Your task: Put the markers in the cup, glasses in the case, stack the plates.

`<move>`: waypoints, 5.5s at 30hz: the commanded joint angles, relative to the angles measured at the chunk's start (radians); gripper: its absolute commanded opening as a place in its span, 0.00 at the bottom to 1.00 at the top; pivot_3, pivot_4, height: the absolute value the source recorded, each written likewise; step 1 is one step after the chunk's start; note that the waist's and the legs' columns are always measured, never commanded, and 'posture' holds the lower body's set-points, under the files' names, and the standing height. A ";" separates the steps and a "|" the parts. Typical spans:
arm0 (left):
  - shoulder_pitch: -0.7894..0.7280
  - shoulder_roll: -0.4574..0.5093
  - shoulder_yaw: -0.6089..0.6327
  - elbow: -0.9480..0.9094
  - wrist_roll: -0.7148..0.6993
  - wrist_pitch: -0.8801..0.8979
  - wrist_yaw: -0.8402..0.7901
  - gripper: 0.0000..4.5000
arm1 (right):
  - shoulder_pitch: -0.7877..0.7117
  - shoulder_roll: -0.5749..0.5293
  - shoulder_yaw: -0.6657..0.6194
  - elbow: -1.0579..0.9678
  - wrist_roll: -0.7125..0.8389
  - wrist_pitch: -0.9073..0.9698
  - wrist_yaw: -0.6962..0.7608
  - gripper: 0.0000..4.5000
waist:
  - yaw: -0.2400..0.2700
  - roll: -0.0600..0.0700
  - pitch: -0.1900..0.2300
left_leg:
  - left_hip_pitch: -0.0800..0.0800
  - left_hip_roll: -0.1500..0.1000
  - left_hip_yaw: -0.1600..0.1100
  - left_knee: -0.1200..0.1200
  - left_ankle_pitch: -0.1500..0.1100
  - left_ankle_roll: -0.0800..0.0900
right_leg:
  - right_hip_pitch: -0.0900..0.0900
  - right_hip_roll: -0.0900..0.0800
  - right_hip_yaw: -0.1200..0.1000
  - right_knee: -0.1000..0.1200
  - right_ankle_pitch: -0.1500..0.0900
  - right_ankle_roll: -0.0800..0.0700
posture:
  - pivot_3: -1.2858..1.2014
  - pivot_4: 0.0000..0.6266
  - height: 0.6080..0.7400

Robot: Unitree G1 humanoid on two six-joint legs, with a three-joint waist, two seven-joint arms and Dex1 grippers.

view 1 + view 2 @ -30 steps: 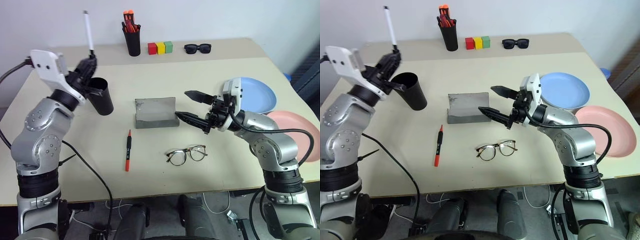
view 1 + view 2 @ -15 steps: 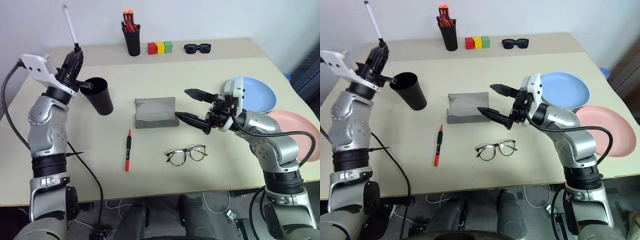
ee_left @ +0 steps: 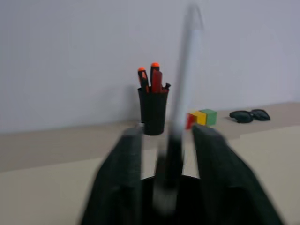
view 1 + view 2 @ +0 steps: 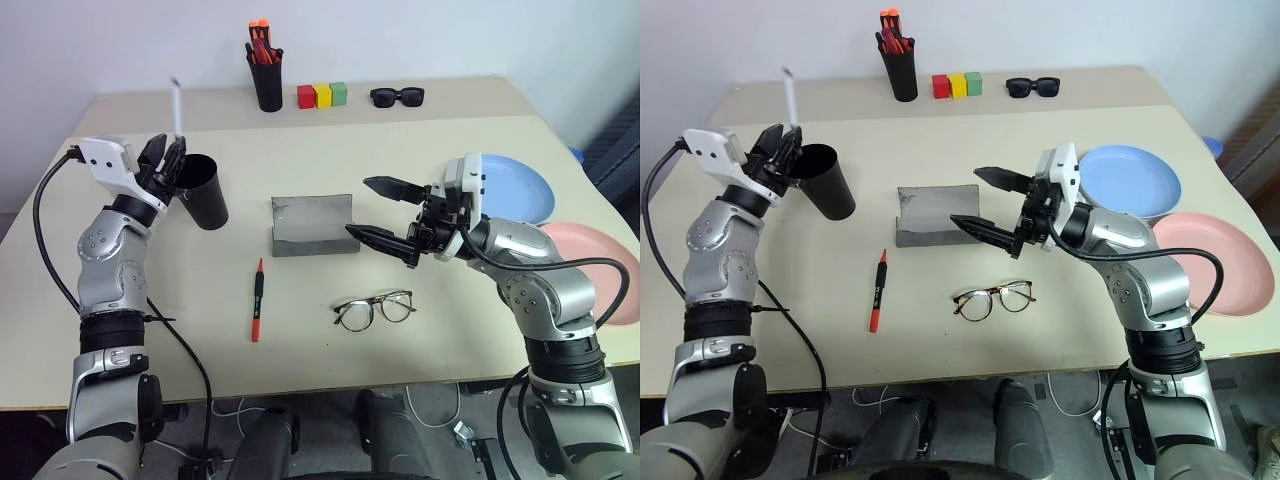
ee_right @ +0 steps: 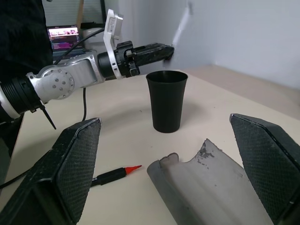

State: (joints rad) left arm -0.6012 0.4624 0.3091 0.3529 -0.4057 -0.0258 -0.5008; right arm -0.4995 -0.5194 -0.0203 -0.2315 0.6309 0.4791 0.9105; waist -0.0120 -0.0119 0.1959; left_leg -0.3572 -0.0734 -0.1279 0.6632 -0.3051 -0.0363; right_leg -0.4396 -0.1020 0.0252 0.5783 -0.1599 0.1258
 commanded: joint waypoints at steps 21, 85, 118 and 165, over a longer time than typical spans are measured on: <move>0.083 0.114 0.048 -0.879 -0.627 1.340 0.521 0.99 | -0.007 0.018 -0.013 0.015 -0.009 -0.049 0.011 1.00 | -0.005 0.000 0.000 | 0.001 0.001 -0.002 0.000 0.000 0.000 | 0.000 0.001 0.000 0.003 0.000 0.000 | 0.52 0.24 1.00; -0.135 0.230 -0.154 -0.631 -0.408 0.732 0.346 0.00 | -0.016 0.036 -0.021 0.007 0.006 -0.041 0.004 1.00 | -0.002 0.000 0.000 | 0.000 0.001 0.000 -0.002 0.002 -0.004 | -0.001 0.001 0.000 0.000 0.000 -0.001 | 0.52 0.24 1.00; -0.117 0.038 -0.041 0.036 0.018 -0.035 0.042 0.76 | -0.003 0.022 -0.017 -0.003 -0.027 -0.049 -0.006 1.00 | 0.001 0.000 0.000 | -0.001 0.000 -0.001 -0.001 0.001 -0.002 | -0.001 0.001 0.000 0.000 0.000 0.000 | 0.52 0.24 1.00; -0.255 -0.040 -0.594 0.221 0.285 0.287 -0.707 0.26 | 0.111 -0.043 -0.060 -0.001 -0.133 -0.157 -0.065 1.00 | -0.001 0.000 0.000 | 0.000 0.001 0.000 0.000 0.000 0.000 | 0.000 0.001 0.000 0.001 0.000 0.000 | 0.52 0.24 1.00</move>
State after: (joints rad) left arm -0.8442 0.4223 -0.2902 0.5808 -0.1333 0.2737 -1.2003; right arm -0.3682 -0.5647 -0.0591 -0.2022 0.4943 0.3440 0.8487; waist -0.0129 -0.0118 0.1963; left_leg -0.3572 -0.0729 -0.1281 0.6631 -0.3049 -0.0365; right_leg -0.4398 -0.1006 0.0256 0.5794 -0.1600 0.1255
